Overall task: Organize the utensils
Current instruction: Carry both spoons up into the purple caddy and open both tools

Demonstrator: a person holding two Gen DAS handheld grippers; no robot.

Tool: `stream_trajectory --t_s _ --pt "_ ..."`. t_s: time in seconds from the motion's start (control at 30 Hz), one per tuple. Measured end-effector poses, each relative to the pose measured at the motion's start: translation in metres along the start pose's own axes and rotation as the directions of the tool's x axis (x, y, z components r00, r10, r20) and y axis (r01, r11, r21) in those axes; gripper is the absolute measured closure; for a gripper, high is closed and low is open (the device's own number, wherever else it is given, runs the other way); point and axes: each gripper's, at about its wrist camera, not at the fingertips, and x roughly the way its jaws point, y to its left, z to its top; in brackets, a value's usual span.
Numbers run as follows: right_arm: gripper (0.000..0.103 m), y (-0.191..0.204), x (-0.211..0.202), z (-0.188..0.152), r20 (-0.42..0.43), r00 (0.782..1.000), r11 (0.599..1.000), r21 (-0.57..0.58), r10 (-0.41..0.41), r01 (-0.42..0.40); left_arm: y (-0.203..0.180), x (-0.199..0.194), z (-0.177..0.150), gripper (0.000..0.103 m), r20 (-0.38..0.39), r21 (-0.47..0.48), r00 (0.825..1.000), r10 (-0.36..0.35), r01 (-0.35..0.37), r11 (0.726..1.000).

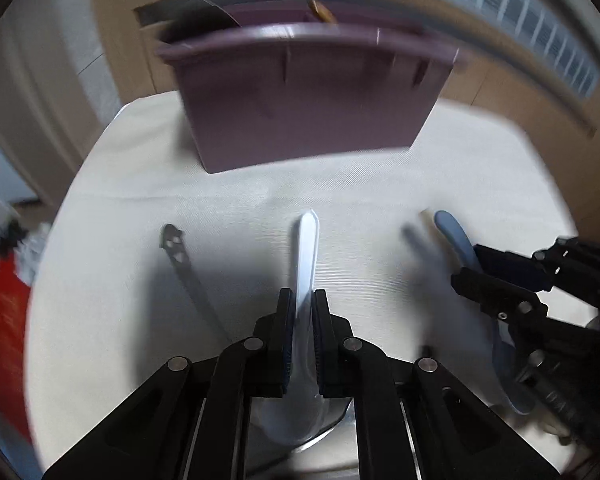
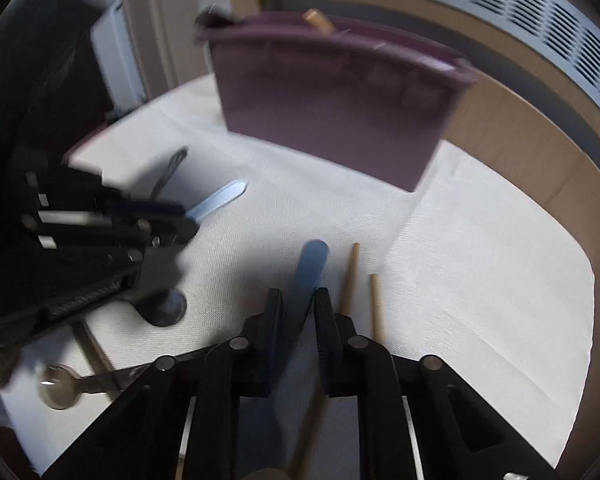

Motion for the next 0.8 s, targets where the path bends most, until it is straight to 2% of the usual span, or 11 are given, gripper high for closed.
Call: stream_trajectory --t_s 0.1,0.23,0.37,0.57,0.7,0.8 --pt "0.090 -0.009 -0.036 -0.006 0.083 0.996 0.999 0.014 0.028 -0.029 0.001 -0.028 -0.012 0.095 0.109 -0.065 0.993 -0.048 0.055 0.996" --pt "0.093 -0.009 -0.067 -0.014 0.154 0.988 1.000 -0.001 0.027 -0.027 -0.001 -0.064 -0.023 0.099 0.220 -0.101 0.971 -0.096 0.121 0.988" --pt "0.093 -0.004 -0.079 -0.016 0.208 0.978 1.000 -0.014 0.025 -0.022 -0.006 -0.088 -0.023 0.099 0.277 -0.064 0.958 -0.078 0.099 0.993" --pt "0.093 -0.001 -0.083 -0.013 0.206 0.977 0.998 -0.013 0.062 -0.061 -0.002 -0.096 -0.023 0.100 0.288 -0.068 0.953 -0.093 0.117 0.991" --pt "0.093 -0.004 -0.082 -0.012 0.198 0.979 0.999 -0.006 0.047 -0.047 0.015 -0.079 -0.021 0.099 0.233 -0.136 0.969 -0.078 0.112 0.984" --pt "0.093 -0.011 -0.080 -0.014 0.194 0.981 1.000 0.015 0.022 -0.025 0.032 -0.059 -0.021 0.097 0.166 -0.217 0.980 -0.109 0.144 0.965"
